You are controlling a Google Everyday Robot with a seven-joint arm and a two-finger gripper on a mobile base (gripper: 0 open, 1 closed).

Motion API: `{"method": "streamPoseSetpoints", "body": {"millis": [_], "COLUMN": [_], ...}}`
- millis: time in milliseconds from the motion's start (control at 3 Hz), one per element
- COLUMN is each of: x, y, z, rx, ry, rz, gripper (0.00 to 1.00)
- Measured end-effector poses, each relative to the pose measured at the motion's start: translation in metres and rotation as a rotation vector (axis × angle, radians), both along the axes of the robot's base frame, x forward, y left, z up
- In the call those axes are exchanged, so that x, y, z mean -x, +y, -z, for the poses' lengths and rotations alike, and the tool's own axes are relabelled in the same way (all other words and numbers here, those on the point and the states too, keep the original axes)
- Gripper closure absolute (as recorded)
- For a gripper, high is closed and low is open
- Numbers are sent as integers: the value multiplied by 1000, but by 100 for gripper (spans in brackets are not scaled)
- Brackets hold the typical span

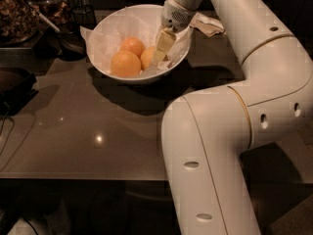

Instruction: Pick orange from white bowl

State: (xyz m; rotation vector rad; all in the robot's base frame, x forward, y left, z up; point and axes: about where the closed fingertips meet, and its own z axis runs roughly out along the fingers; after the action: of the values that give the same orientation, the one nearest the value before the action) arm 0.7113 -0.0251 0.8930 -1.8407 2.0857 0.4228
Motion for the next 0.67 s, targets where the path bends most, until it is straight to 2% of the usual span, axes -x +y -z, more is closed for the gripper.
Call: {"method": "streamPoseSetpoints", "body": {"millis": [667], "x": [6], "y": [5], "z": [5], "rx": [0], "ry": [27], "rz": [-4], "gripper": [32]}}
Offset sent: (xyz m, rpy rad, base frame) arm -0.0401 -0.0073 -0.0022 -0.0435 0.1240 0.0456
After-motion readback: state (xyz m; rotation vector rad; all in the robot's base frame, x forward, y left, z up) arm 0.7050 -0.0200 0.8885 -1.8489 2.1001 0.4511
